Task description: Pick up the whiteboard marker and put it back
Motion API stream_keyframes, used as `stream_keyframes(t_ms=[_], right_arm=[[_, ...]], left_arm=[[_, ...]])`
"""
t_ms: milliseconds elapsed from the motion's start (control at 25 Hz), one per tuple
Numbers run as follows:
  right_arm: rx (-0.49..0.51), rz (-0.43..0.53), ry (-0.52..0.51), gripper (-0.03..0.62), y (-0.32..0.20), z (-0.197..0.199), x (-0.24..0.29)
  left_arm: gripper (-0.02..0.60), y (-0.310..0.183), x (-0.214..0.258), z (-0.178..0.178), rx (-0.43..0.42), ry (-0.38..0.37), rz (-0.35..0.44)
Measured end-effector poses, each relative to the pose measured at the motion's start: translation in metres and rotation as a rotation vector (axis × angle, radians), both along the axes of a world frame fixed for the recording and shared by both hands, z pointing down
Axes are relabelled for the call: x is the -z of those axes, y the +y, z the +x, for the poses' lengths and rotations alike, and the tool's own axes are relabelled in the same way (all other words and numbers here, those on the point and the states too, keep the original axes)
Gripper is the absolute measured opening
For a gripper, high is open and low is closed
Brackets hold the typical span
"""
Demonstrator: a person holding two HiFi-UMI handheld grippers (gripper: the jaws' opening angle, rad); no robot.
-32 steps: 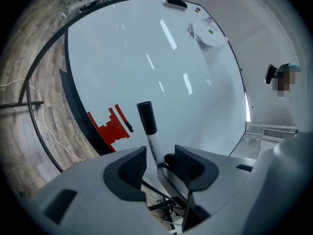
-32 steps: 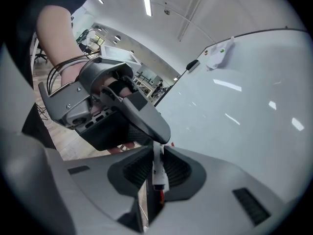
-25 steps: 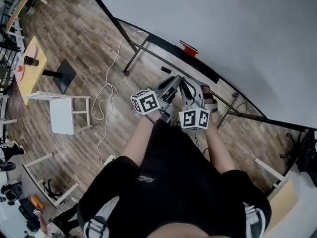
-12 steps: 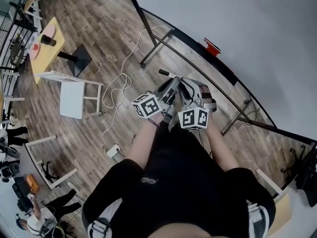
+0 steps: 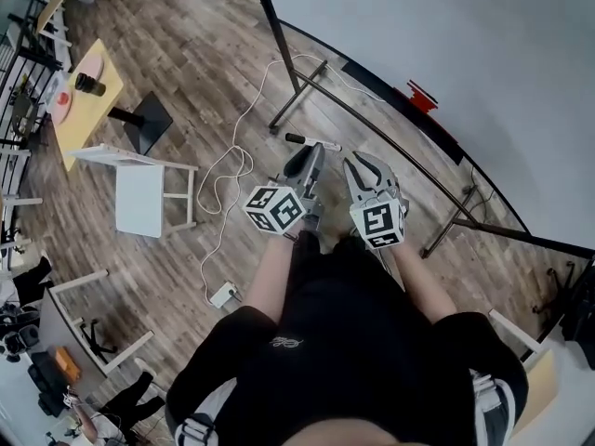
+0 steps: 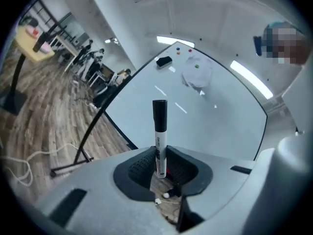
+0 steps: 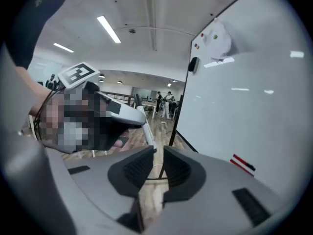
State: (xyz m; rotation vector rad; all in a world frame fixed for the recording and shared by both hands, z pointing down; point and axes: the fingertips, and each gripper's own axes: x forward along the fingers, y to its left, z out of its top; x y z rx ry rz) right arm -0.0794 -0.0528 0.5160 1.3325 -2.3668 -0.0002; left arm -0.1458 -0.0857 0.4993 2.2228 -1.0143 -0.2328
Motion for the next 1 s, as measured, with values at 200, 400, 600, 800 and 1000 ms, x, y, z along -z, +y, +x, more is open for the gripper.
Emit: stream_keyframes(t_ms=[200,400,600,800,1000], right_arm=[[-0.119,-0.040,-0.077,0.011,-0.014,-0.029,-0.004],[-0.209,-0.024,-0.108,0.003,-0.028,-0.057,0.004],[-0.343,0.006,-0.123,0.003,-0.031,-0.067,0.017],[-0.452,0.007,-0.113,0.003,-0.025,-0.057,0.020],[-0.492,0.012,-0.116,0.003,-0.025,-0.039,0.022]], left_arm=[[0.067,-0.005,0.006,-0.037,-0.045,-0.127,0.092],[0.067,-0.020,0.017,-0.061,-0.109,-0.218,0.164],[0.067,-0.028,0.020,-0.074,-0.199,-0.322,0.228],[0.067,-0.028,0.018,-0.066,-0.290,-0.357,0.258],[0.066,-0.036,0.014,-0.048,-0.363,-0.409,0.286]])
